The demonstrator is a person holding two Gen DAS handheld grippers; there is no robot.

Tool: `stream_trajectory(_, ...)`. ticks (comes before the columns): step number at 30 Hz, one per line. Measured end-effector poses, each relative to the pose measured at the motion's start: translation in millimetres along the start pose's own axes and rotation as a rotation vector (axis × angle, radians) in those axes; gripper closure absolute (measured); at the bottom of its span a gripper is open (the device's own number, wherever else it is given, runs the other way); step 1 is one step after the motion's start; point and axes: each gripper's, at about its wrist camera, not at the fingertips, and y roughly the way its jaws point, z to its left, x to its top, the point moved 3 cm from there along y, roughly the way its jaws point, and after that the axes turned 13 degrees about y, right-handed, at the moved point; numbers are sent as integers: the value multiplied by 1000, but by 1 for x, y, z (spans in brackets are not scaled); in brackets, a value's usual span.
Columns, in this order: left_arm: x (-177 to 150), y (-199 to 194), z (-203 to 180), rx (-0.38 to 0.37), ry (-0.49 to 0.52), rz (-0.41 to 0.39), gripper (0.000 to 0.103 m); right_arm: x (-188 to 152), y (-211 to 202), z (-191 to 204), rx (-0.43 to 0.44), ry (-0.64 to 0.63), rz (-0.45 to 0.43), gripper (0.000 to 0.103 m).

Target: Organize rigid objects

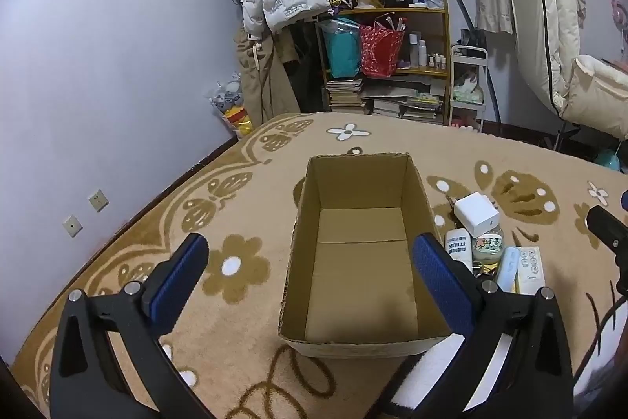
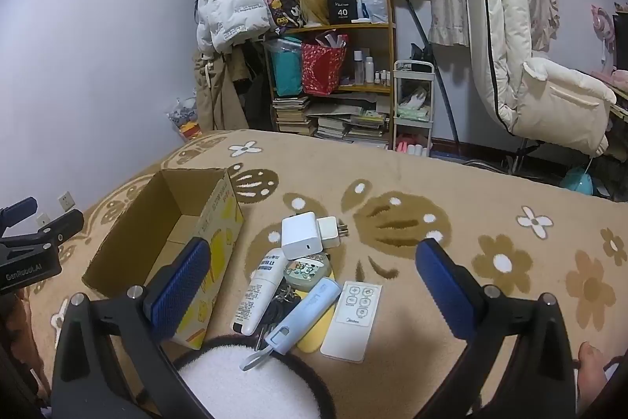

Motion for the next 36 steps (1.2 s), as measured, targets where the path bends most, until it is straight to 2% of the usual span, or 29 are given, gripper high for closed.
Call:
stream_trajectory(15,-2,2,0,20,0,-6,0,1,-1,2,-5,-5,-5,0)
stream_trajectory(36,-3,5,-4,7,22,1,0,1,0,-1,-10,-10,-4,0)
